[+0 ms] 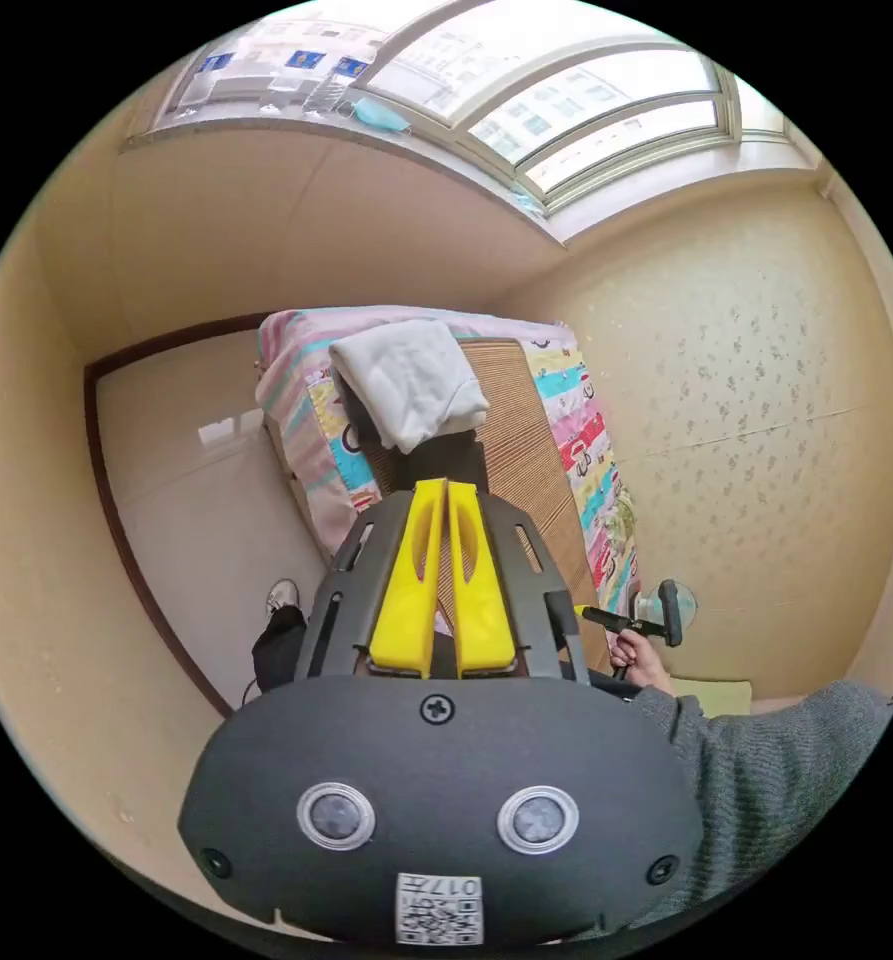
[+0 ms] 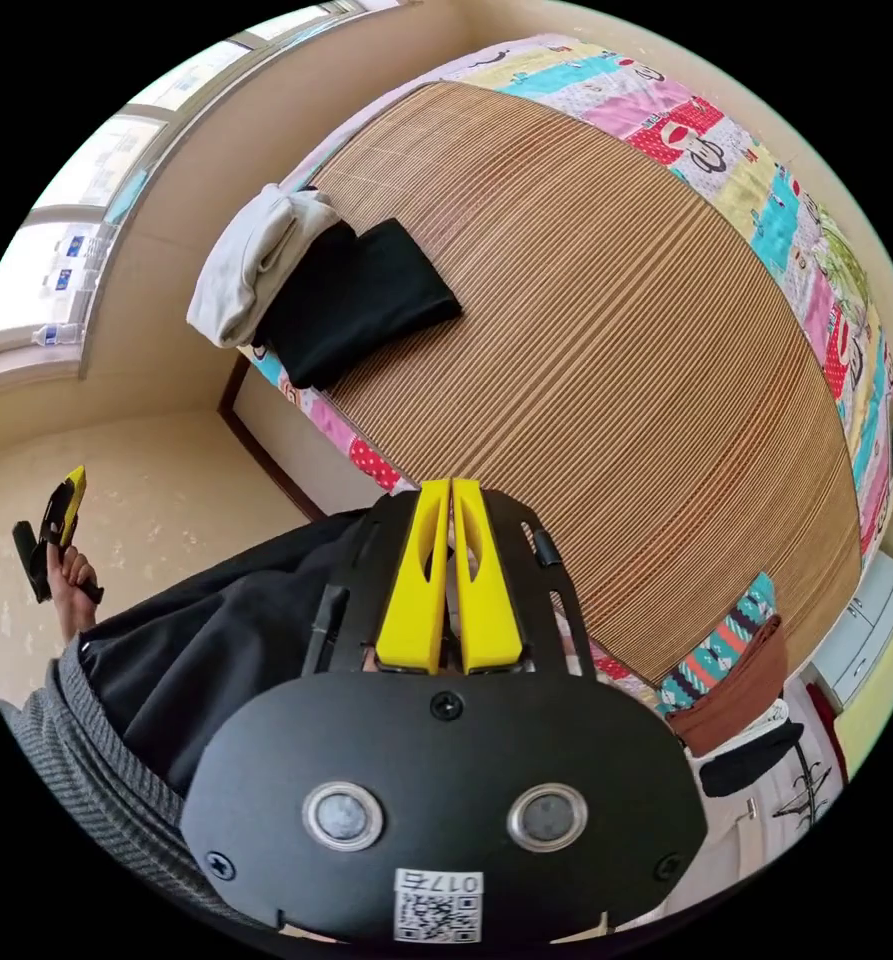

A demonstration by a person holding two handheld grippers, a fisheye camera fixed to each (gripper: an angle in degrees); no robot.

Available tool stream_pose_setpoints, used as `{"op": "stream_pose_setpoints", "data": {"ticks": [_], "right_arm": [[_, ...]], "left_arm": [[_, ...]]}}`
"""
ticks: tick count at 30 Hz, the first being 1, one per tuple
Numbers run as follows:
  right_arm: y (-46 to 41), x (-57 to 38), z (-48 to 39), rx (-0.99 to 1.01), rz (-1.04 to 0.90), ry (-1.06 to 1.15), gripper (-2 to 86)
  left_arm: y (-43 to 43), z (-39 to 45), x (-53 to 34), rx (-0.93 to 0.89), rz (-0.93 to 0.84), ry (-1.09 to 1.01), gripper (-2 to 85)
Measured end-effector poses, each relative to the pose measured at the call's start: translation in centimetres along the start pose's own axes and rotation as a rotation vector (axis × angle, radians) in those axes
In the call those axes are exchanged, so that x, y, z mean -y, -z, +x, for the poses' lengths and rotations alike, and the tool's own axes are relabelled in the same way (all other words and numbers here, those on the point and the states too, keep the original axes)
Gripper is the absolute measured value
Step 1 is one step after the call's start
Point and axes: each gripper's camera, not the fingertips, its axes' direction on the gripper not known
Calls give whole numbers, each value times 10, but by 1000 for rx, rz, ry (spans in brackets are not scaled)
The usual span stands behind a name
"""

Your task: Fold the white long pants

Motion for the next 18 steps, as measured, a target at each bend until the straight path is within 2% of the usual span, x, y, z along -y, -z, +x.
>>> {"op": "stream_pose_setpoints", "data": {"ticks": [1, 5, 8, 11, 14, 18], "right_arm": [[4, 5, 6, 19, 14, 4, 2], [23, 30, 55, 305, 187, 14, 3], [4, 43, 87, 441, 208, -35, 3], [-28, 43, 101, 527, 184, -114, 3], [-62, 44, 92, 591, 154, -160, 4], [-88, 79, 65, 569, 116, -176, 9]], "left_arm": [[8, 27, 4, 48, 3, -43, -10], [26, 121, 23, 283, -33, -264, -8], [22, 172, 33, 237, -152, -340, -6], [23, 209, 31, 179, -139, -355, -6], [10, 235, 34, 229, -178, -393, -5], [-4, 261, 53, 318, -263, -526, -5]]}}
